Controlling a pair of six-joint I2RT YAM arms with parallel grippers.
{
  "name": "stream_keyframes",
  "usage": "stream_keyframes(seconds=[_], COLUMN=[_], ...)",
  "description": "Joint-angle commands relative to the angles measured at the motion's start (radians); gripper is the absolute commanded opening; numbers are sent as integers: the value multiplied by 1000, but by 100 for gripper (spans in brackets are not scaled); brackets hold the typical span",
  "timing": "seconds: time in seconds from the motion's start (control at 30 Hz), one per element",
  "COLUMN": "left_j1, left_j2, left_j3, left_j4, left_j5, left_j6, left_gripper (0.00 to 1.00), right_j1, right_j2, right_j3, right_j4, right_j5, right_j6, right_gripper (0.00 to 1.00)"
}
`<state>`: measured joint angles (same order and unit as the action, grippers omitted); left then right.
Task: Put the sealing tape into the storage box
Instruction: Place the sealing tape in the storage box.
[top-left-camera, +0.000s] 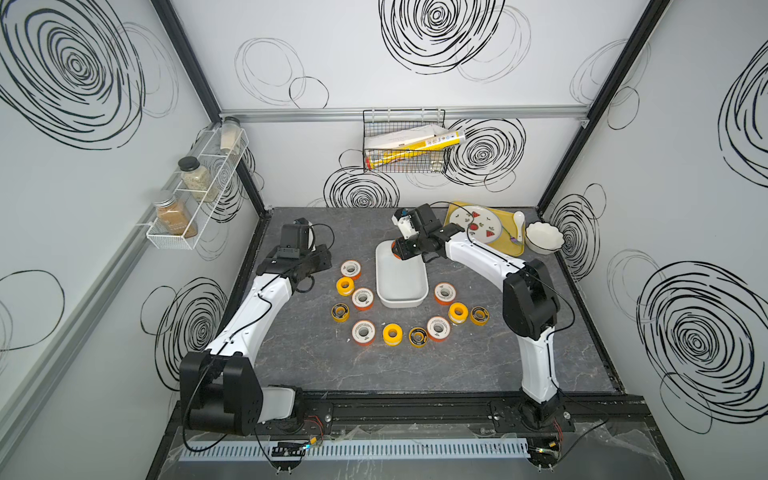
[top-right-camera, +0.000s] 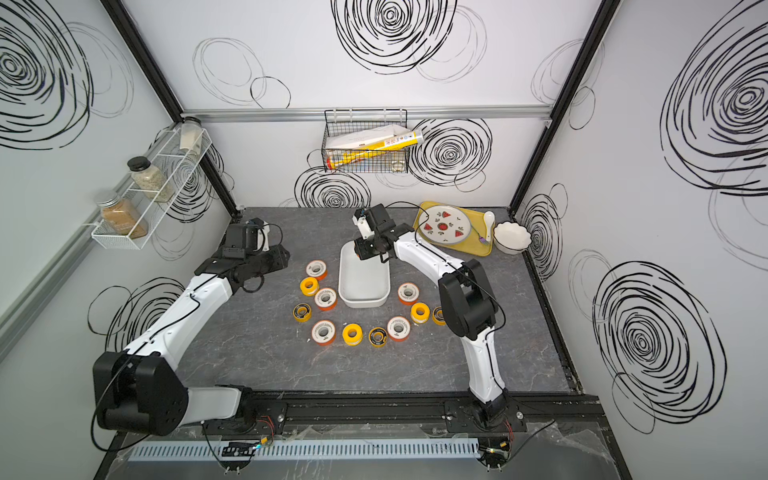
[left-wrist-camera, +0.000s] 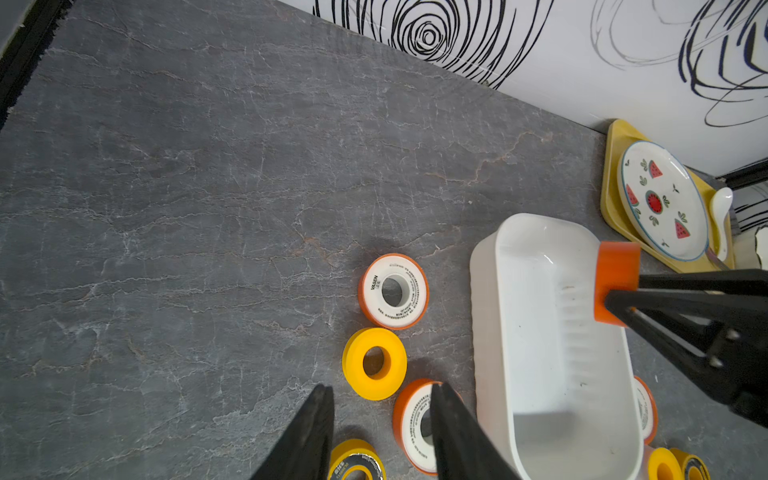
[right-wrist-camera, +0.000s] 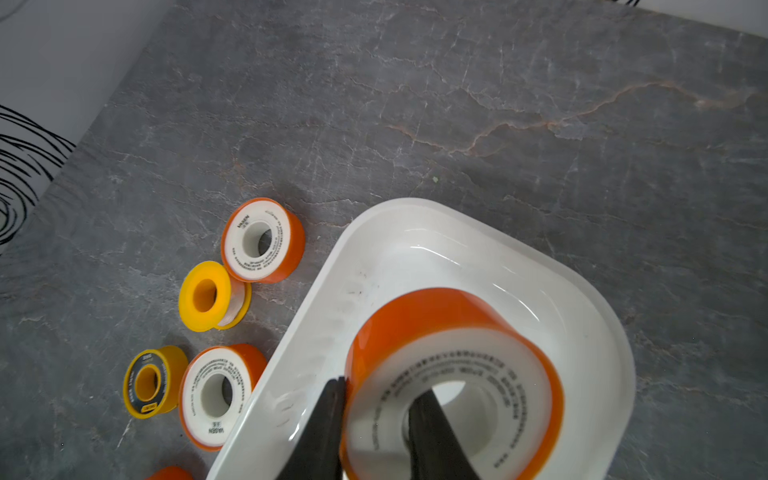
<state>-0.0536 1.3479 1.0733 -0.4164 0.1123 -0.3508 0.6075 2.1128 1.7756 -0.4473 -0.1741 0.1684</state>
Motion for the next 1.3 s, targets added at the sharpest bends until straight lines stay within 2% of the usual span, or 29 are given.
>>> stream_keyframes(seconds=[0.0, 0.67, 1.27], left_j1=[11, 14, 14], left_j2=[7, 23, 34], left_j3=[-7, -4, -1], left_j4=[34, 31, 25], left_j5=[13, 24, 30], left_j6=[-6, -6, -3], left_gripper=[45, 46, 46], right_j1=[7, 12, 12], right_j2=[35, 179, 252], right_j3=[53, 179, 232], right_j4=[-63, -148, -174], right_j5=[72, 192, 231], right_j6=[-7, -4, 47], right_gripper=[19, 20, 23])
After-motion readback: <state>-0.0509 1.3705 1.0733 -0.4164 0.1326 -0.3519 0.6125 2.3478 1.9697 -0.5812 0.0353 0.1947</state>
